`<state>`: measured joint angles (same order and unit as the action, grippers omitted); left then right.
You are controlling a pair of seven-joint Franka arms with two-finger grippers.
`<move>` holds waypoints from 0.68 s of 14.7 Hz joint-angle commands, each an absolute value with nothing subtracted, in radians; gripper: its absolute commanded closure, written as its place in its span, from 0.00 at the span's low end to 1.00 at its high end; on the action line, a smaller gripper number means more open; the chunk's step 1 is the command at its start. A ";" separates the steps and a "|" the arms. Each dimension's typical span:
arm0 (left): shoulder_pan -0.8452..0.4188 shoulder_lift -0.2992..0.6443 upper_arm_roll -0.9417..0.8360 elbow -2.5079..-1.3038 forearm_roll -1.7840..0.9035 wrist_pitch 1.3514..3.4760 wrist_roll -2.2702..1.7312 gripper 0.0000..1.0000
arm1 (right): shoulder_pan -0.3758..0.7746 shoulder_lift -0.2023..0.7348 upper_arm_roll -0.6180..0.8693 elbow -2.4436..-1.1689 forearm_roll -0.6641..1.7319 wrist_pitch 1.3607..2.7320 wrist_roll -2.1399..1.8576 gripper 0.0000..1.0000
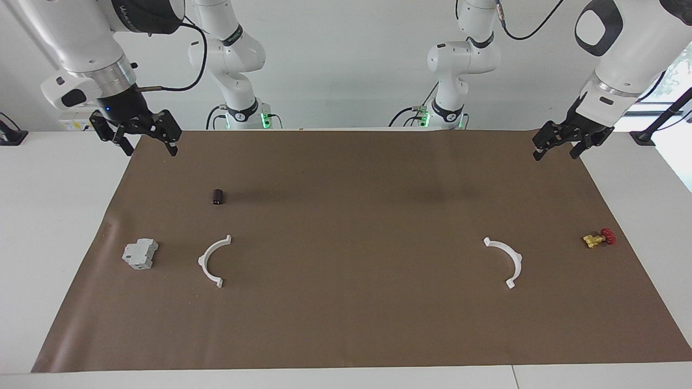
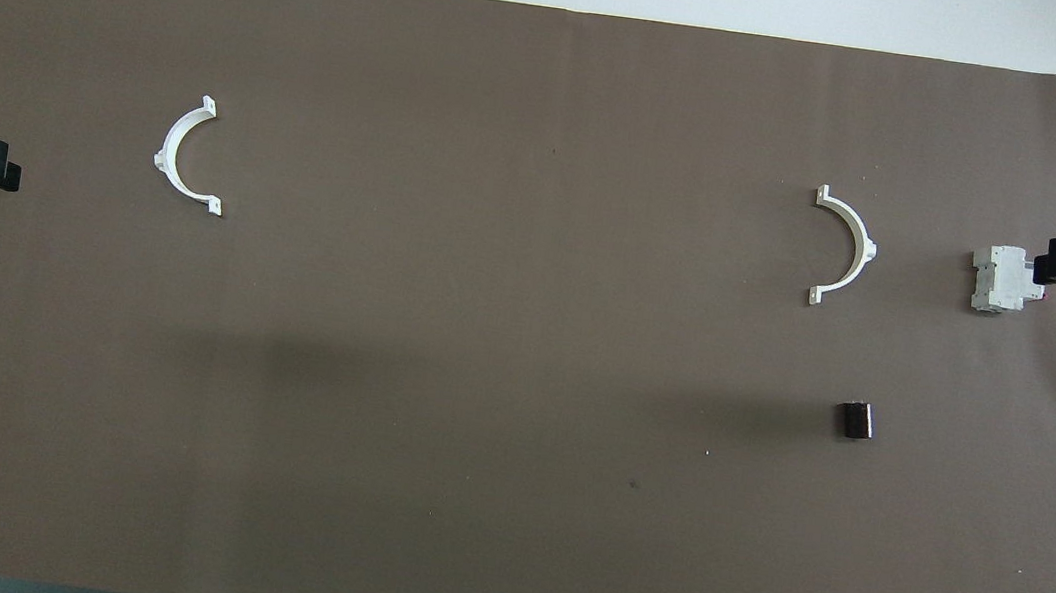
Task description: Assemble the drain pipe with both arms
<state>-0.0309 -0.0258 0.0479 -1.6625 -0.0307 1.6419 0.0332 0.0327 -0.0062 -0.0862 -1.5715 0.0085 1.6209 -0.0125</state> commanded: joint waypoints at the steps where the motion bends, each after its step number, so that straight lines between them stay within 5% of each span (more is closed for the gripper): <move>1: -0.031 -0.058 0.044 -1.695 -0.015 1.643 0.038 0.00 | 0.026 -0.018 -0.081 -1.585 0.008 1.629 -0.038 0.00; 10: -0.037 -0.058 0.041 -1.694 -0.017 1.640 0.038 0.00 | 0.014 -0.021 -0.083 -1.588 0.015 1.621 -0.038 0.00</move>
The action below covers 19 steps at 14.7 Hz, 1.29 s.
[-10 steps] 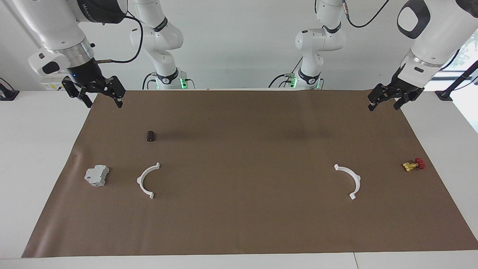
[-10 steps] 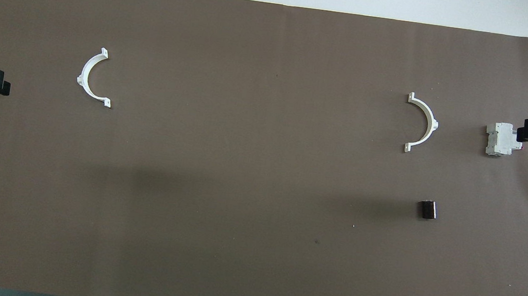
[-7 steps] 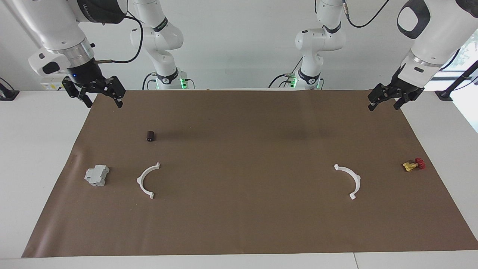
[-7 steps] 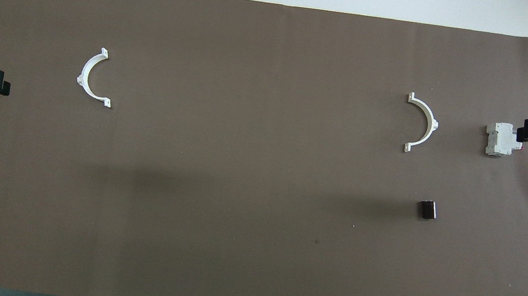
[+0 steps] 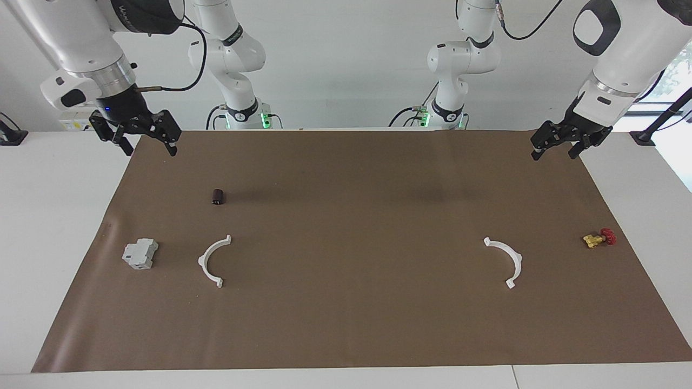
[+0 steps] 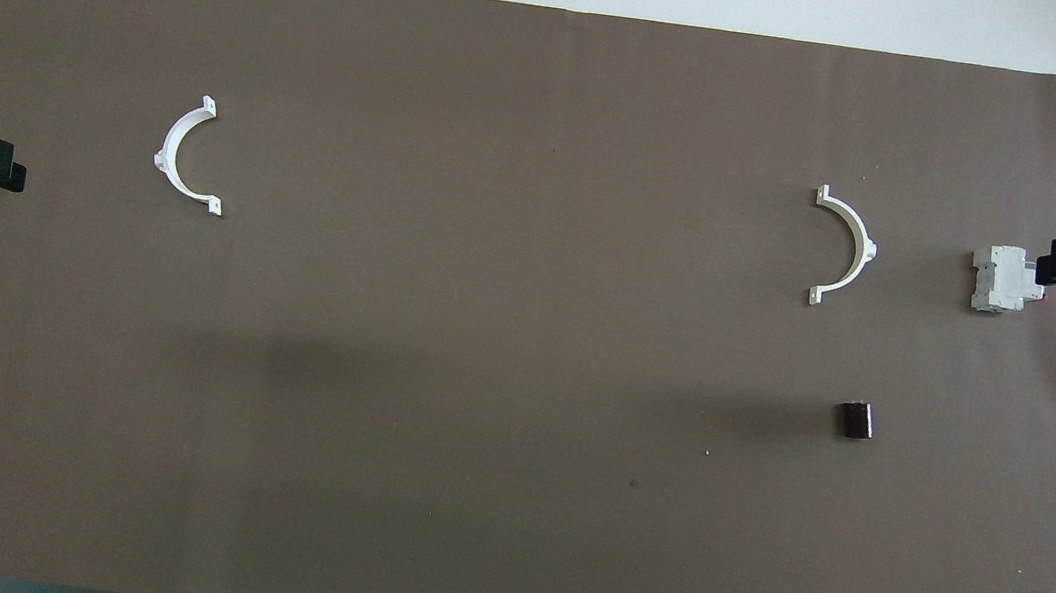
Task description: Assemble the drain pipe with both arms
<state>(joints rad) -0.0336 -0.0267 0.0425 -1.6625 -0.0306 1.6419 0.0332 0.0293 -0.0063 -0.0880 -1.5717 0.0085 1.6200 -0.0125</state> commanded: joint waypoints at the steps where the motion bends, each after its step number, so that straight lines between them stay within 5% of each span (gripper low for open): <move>1: -0.037 -0.058 0.041 -1.694 -0.017 1.638 0.038 0.00 | 0.015 -0.023 -0.083 -1.591 0.017 1.608 -0.047 0.00; 7: -0.037 -0.058 0.041 -1.697 -0.017 1.655 0.044 0.00 | 0.018 0.004 -0.083 -1.618 0.025 1.710 -0.064 0.00; 15: -0.037 -0.034 0.041 -1.772 -0.017 1.831 0.046 0.00 | 0.025 0.303 -0.071 -1.598 0.026 2.031 -0.248 0.00; 19: -0.038 0.073 0.043 -1.807 -0.015 1.989 0.044 0.00 | 0.026 0.417 -0.041 -1.632 0.028 2.156 -0.275 0.00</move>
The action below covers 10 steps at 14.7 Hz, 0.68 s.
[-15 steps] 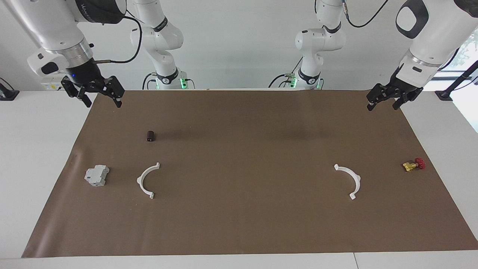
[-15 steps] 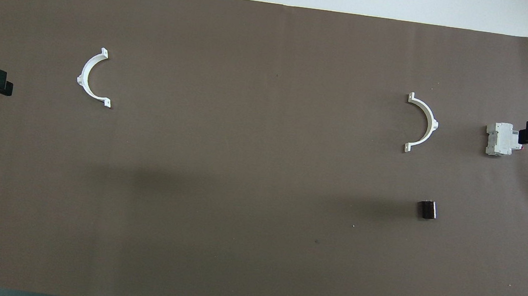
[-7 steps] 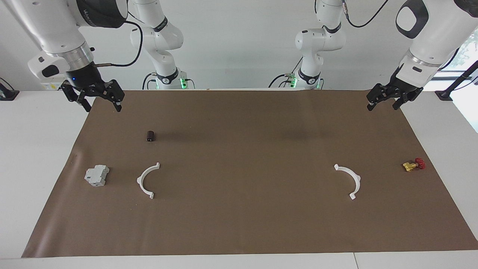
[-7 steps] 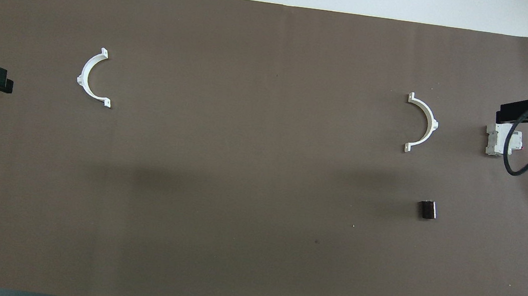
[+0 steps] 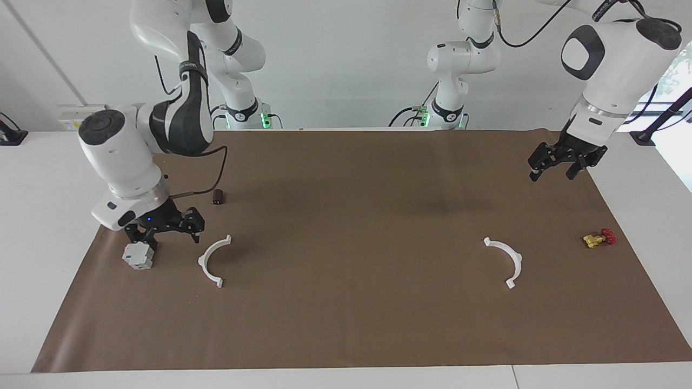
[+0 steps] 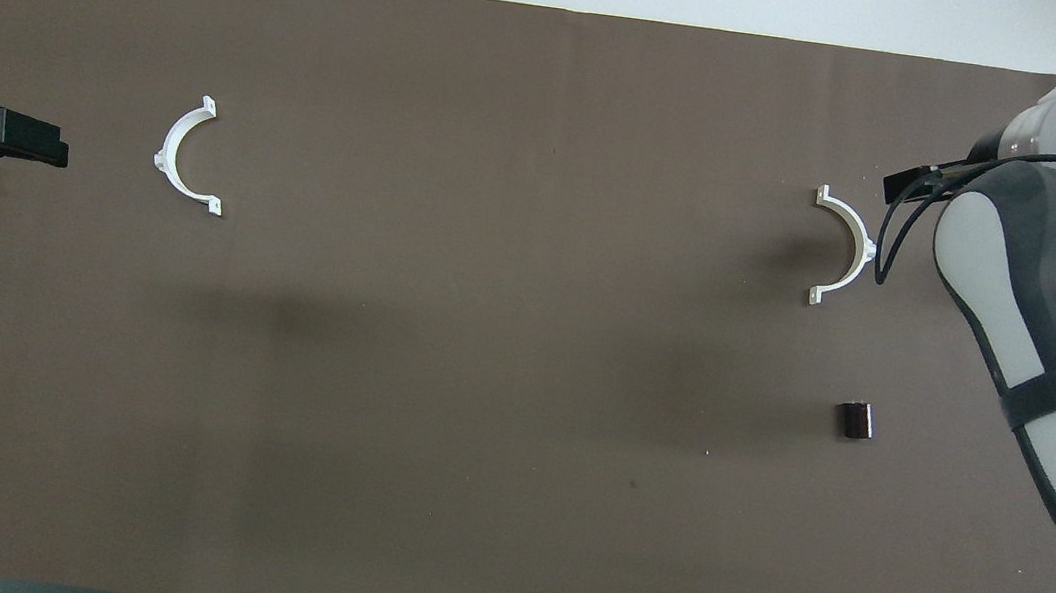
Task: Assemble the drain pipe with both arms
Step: 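Reach the left gripper and the right gripper to the white clamp halves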
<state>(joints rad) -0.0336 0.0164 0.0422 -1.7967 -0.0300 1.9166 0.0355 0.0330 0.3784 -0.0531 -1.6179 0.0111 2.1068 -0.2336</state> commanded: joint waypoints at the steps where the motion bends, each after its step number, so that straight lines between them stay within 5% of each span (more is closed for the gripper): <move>1: -0.037 0.104 0.043 -1.807 -0.015 2.024 0.044 0.00 | 0.022 0.425 -0.034 -1.643 0.028 2.169 -0.284 0.00; 10: -0.035 0.308 0.044 -1.810 -0.009 2.241 0.038 0.00 | 0.006 0.442 -0.034 -1.790 0.066 2.286 -0.327 0.27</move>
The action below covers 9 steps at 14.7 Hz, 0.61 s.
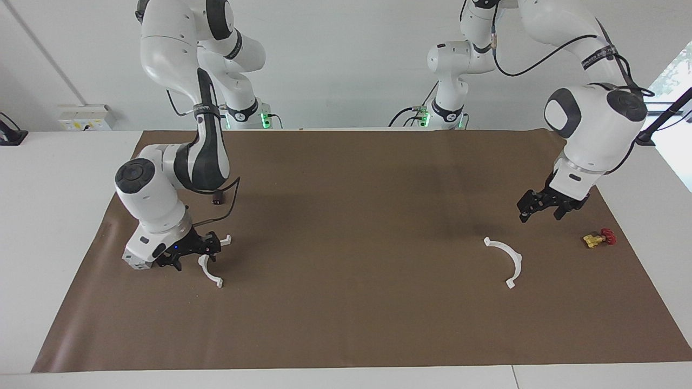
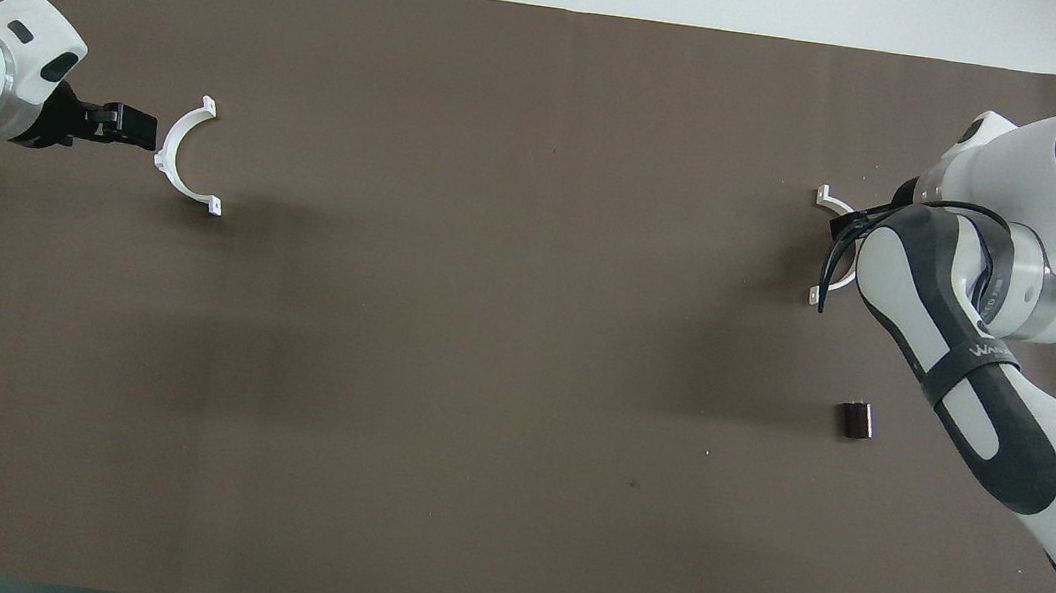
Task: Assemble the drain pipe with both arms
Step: 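Reach the left gripper and the right gripper to the white clamp halves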
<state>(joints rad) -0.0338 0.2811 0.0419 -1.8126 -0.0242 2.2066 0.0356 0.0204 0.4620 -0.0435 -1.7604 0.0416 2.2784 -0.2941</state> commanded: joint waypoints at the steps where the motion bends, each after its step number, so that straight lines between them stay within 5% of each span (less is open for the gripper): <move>1: -0.037 0.336 0.044 -1.809 -0.009 2.265 0.035 0.00 | 0.006 0.440 -0.034 -1.801 0.066 2.292 -0.327 0.30; 9: -0.041 0.413 0.044 -1.864 -0.009 2.408 0.000 0.06 | -0.014 0.430 -0.034 -1.842 0.066 2.309 -0.325 0.38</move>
